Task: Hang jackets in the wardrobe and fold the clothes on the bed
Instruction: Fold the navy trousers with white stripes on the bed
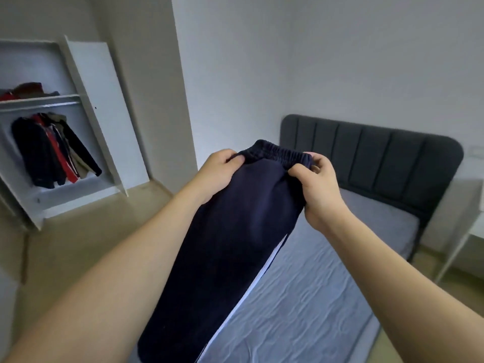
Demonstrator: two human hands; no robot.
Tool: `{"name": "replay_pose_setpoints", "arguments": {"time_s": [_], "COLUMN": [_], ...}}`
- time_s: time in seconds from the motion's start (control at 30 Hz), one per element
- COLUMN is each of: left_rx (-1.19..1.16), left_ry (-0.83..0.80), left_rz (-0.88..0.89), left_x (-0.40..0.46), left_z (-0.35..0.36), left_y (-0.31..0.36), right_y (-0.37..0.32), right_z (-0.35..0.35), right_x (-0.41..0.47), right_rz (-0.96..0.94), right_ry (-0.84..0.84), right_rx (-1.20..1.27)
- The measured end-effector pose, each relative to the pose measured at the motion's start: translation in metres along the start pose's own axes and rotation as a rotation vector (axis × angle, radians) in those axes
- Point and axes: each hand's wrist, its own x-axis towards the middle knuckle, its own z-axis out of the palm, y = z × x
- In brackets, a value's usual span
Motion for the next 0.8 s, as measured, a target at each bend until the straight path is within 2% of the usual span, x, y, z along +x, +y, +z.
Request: {"name": "replay_pose_setpoints", "arguments": {"time_s": [0.17,0.27,0.3,0.43,0.53,0.67,0.8], "left_rx": [0.242,0.337,0.364,0.406,0.437,0.538,0.607], "left_ry": [-0.181,-0.261,-0.268,-0.319,-0.411,-0.584,-0.598], "left_rz": [-0.065,-0.148,-0.179,-0.301,-0.396,-0.49,-0.649], "left_x": [0.087,0.145,0.155,0.213,0.209,0.156,0.093], "left_z": [0.164,0.286,0.311,0.485,0.579,0.623,0.595], "left_y": [-0.054,-0.111,-0.129,-0.227,-0.293,-0.381,-0.443], "right_y": [0.099,0.181,0.201,0.321,0.401,0.489,0.547], "right_z": [-0.128,-0.219,-0.239,-0.373,-0.451,-0.486,-0.464], "right_x": [0.089,0.156,0.169,0.256,0.28,0.251,0.204], "right_rz": [0.155,0.266,0.308,0.451,0.635,0.778,0.853], "right_ry": [0.109,0.14,0.162,0.24,0.297,0.207,-0.018], "right_rx": [-0.028,-0.083,-0.119,-0.306,-0.517,-0.69,-0.785]}}
